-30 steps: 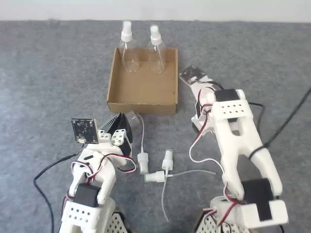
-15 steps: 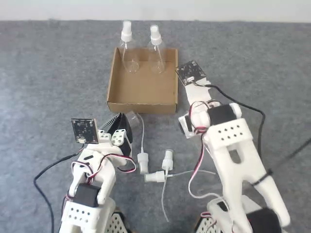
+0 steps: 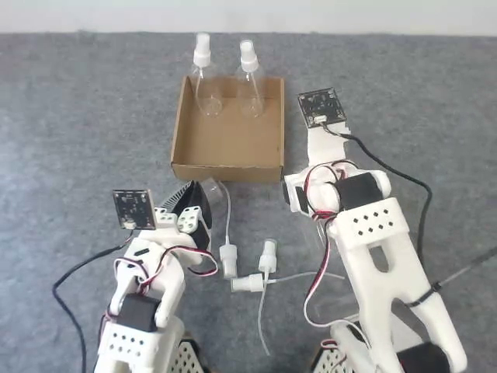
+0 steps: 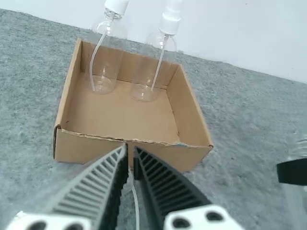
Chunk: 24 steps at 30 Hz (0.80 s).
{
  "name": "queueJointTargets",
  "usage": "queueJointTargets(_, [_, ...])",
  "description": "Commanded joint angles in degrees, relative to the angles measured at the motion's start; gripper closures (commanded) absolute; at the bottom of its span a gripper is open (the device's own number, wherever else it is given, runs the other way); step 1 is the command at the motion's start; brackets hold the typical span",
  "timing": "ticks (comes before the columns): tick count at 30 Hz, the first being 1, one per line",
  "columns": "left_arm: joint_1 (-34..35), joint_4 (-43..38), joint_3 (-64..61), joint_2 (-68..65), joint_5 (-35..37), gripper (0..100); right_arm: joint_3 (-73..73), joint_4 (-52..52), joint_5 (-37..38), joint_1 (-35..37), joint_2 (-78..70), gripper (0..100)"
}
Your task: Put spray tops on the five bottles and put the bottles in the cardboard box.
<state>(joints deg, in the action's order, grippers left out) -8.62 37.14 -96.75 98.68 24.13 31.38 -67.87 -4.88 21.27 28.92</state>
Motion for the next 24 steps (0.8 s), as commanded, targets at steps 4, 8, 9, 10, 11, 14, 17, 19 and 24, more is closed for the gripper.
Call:
queueJointTargets(4, [0.26, 17.76, 15.87, 0.35, 2.64, 99, 0.26, 1.01, 0.00, -8.40, 3.74, 99.0])
queueJointTargets(8, [0.18, 19.34, 17.36, 0.35, 2.64, 99, 0.26, 1.45, 0.00, -10.68, 3.74, 99.0])
queueJointTargets(9, [0.18, 19.34, 17.45, 0.26, 2.64, 99, 0.26, 1.45, 0.00, -10.95, 3.74, 99.0])
queueJointTargets(10, [0.18, 19.52, 17.80, 0.26, 2.64, 99, 0.26, 1.54, 0.00, -11.30, 3.74, 99.0])
queueJointTargets(11, [0.18, 20.31, 18.33, 0.26, 2.64, 99, 0.26, 1.54, 0.00, -11.65, 3.74, 99.0])
queueJointTargets(14, [0.18, 24.44, 21.32, 0.26, 2.37, 99, 0.26, 1.54, 0.00, -12.62, 3.74, 99.0])
queueJointTargets(17, [0.18, 27.69, 23.78, 0.18, 0.35, 99, 0.26, 1.54, 0.00, -12.79, 3.21, 99.0])
queueJointTargets(19, [0.18, 28.84, 24.40, 0.18, -1.41, 99, 0.44, 1.54, 0.00, -12.79, 3.03, 99.0])
queueJointTargets(24, [0.09, 29.19, 24.57, 0.09, -2.55, 99, 4.84, 6.55, 0.00, -12.79, 3.65, 99.0])
